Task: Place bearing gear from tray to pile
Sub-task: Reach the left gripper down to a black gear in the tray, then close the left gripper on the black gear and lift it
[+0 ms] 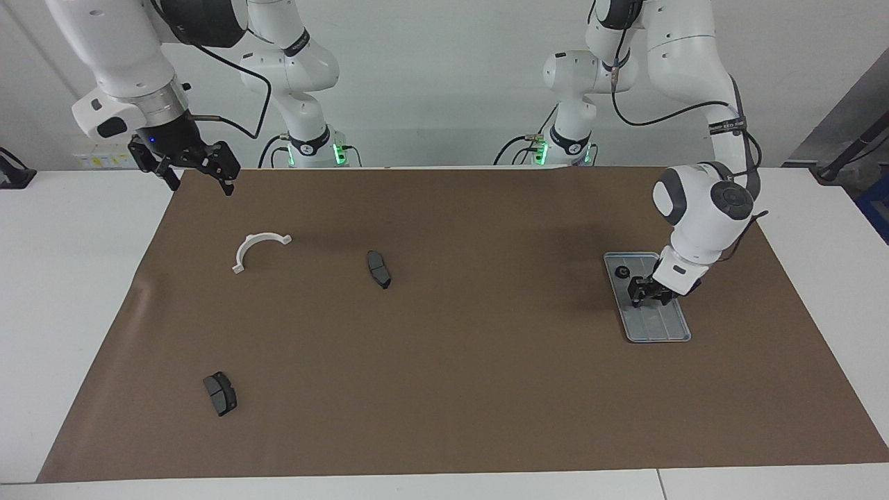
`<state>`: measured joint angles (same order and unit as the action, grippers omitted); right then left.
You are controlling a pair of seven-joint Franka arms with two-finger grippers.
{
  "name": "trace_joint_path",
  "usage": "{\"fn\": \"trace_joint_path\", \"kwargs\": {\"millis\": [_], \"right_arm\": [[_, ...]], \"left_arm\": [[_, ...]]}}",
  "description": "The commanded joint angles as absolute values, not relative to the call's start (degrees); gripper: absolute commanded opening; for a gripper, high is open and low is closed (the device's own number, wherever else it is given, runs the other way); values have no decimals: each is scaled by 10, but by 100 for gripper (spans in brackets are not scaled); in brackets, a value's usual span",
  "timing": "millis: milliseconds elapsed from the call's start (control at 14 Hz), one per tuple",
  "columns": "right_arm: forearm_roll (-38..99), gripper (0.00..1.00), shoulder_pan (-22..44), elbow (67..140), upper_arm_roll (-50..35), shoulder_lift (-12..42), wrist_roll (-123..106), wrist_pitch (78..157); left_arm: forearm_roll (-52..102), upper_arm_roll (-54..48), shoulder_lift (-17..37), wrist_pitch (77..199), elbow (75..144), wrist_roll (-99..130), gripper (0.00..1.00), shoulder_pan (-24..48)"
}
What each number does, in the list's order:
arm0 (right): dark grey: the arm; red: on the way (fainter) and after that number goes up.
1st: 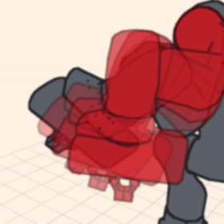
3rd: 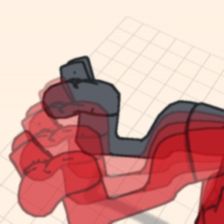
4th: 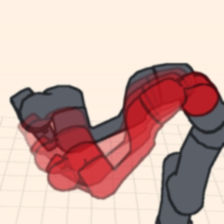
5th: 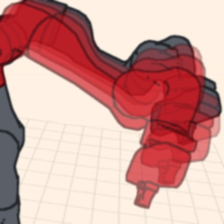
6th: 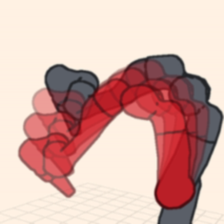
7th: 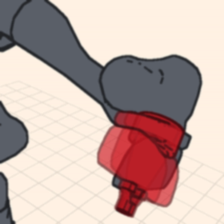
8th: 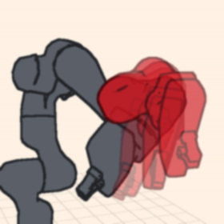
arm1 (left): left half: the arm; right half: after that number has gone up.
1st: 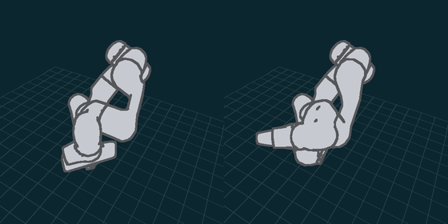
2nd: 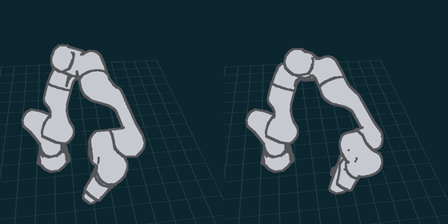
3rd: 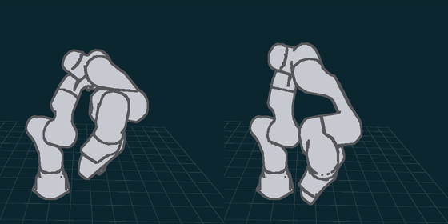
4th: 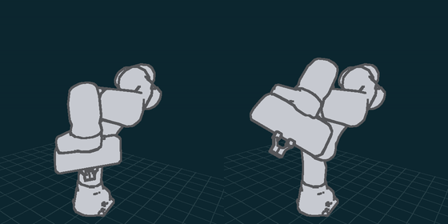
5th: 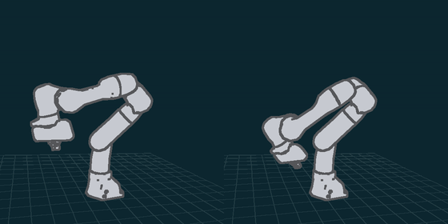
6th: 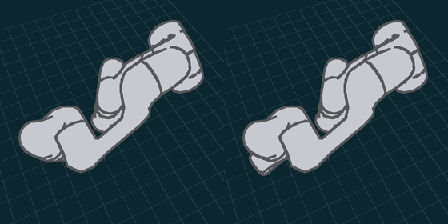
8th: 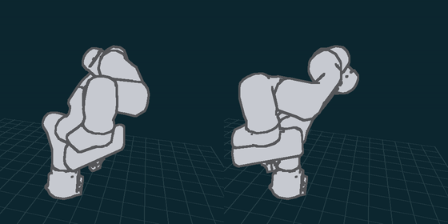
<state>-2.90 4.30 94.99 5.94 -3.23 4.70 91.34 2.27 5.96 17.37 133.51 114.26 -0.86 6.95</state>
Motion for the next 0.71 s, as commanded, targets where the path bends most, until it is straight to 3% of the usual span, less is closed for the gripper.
{"fn": "trace_joint_path", "kwargs": {"millis": [0, 643], "right_arm": [[-13, 100, 42, 956, 62, -40, 31, 907], [-13, 100, 42, 956, 62, -40, 32, 906]], "left_arm": [[30, 65, 166, 1361, 1166, -3, 59, 76], [30, 66, 163, 1360, 1189, -7, 34, 75]]}}
